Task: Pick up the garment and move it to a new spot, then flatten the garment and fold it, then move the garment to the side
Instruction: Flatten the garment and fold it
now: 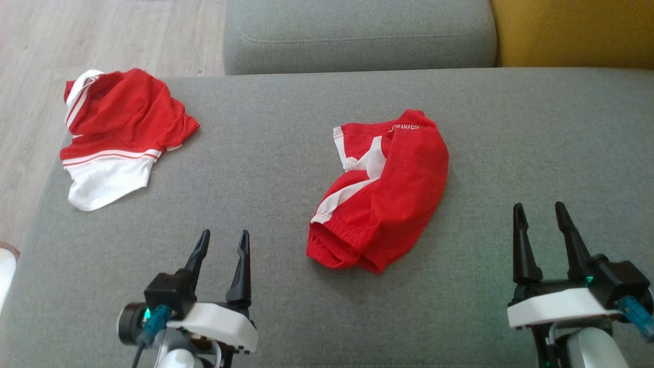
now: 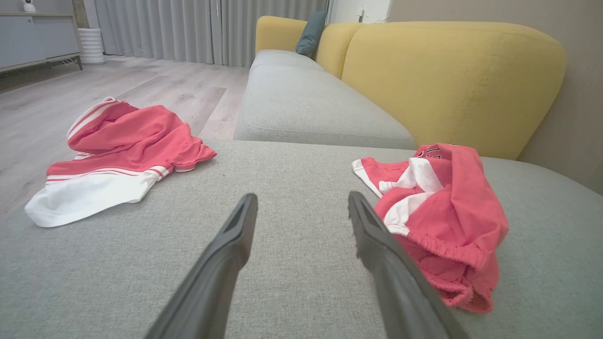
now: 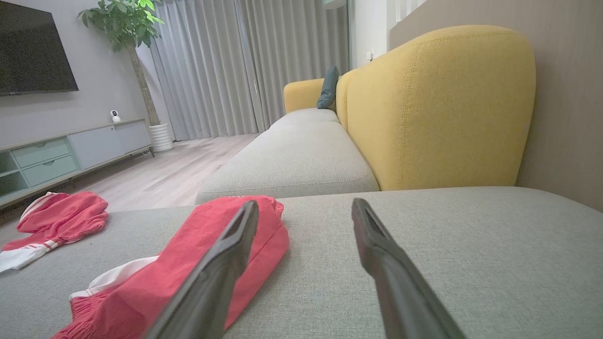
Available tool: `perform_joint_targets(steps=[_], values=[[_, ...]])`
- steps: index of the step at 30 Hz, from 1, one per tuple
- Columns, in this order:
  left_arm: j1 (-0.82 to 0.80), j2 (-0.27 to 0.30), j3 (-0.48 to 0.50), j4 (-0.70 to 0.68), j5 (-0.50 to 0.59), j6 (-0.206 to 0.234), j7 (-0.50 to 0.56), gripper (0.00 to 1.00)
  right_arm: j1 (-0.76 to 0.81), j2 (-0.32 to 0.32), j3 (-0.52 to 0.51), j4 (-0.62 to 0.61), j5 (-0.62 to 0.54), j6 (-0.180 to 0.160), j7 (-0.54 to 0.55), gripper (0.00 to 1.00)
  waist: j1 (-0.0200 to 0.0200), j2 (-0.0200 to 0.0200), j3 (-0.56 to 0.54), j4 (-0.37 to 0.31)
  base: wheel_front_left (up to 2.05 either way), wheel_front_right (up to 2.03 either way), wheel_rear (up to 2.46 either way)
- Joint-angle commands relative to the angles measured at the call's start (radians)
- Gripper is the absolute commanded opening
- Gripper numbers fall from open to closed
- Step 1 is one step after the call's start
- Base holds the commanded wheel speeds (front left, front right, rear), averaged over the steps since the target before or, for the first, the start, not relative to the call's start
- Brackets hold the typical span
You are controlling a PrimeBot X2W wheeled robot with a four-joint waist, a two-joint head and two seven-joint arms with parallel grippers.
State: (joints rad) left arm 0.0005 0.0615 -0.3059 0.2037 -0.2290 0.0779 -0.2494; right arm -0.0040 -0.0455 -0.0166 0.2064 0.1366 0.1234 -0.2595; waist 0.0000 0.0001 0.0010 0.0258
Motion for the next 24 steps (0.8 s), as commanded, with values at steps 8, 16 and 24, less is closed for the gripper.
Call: perform_joint_targets(steps=[8, 16, 24], values=[[-0.016, -0.006, 0.053, -0.024, 0.018, -0.011, -0.012, 1.00, -0.022, -0.005, 0.025, -0.027, 0.004, 0.007, -0.002, 1.00, 0.0000, -0.0001, 0.003, -0.003, 0.00, 0.00, 0.00], [-0.024, -0.009, 0.051, -0.018, 0.027, -0.020, -0.012, 1.00, -0.026, -0.005, 0.026, -0.033, 0.000, 0.007, -0.002, 1.00, 0.0000, -0.0001, 0.022, -0.012, 0.00, 0.00, 0.00], [-0.079, -0.011, -0.036, 0.024, 0.037, -0.047, -0.012, 1.00, -0.050, -0.005, 0.035, -0.043, -0.004, 0.007, -0.002, 1.00, 0.0000, -0.0001, 0.076, -0.044, 0.00, 0.00, 0.00]])
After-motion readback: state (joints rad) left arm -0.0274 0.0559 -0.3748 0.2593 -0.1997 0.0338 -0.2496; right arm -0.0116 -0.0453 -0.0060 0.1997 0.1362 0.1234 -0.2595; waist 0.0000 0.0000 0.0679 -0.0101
